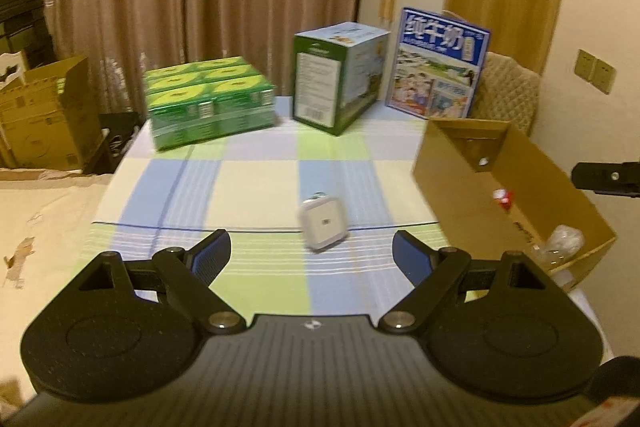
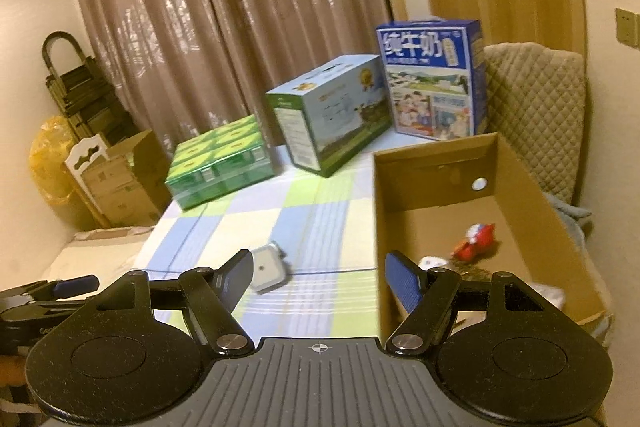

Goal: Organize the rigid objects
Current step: 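Move both tools back toward the white square night-light on the bed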

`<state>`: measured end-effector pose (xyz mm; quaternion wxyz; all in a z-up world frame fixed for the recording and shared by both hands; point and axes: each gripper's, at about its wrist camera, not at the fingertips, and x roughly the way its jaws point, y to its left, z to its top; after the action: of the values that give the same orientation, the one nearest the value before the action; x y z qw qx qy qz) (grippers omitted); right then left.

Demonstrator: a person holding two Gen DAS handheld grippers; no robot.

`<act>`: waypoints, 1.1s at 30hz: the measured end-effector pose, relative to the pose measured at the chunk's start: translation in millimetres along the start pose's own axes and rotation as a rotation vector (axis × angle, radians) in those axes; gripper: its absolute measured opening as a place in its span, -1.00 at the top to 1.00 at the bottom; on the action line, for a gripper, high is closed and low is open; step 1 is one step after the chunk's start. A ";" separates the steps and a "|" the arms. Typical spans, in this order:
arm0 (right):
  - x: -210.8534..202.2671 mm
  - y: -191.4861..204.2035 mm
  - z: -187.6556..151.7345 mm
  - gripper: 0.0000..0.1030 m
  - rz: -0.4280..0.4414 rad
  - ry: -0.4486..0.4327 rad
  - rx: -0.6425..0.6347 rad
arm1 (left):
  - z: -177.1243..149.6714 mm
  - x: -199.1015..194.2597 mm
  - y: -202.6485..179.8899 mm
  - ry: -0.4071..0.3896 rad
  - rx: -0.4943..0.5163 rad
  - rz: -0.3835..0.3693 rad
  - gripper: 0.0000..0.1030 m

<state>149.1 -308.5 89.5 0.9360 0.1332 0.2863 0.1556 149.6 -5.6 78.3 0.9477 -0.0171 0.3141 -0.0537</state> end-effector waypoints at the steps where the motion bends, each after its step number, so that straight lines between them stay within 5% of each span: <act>1: 3.4 3.3 -1.8 -0.36 0.006 0.003 -0.002 | -1.4 0.4 5.7 0.002 -0.002 0.008 -0.66; 15: 72.3 41.6 -27.0 -0.36 0.038 0.043 -0.101 | -4.6 35.3 57.9 0.026 0.002 0.074 -0.66; 33: 198.4 53.8 -48.9 -0.36 0.016 0.113 -0.195 | -15.2 141.7 96.0 0.076 -0.050 0.075 -0.66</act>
<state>265.5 -178.5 -29.6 0.9255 0.0350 0.3211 0.1976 262.3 73.8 -24.3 0.9358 -0.0270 0.3514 -0.0109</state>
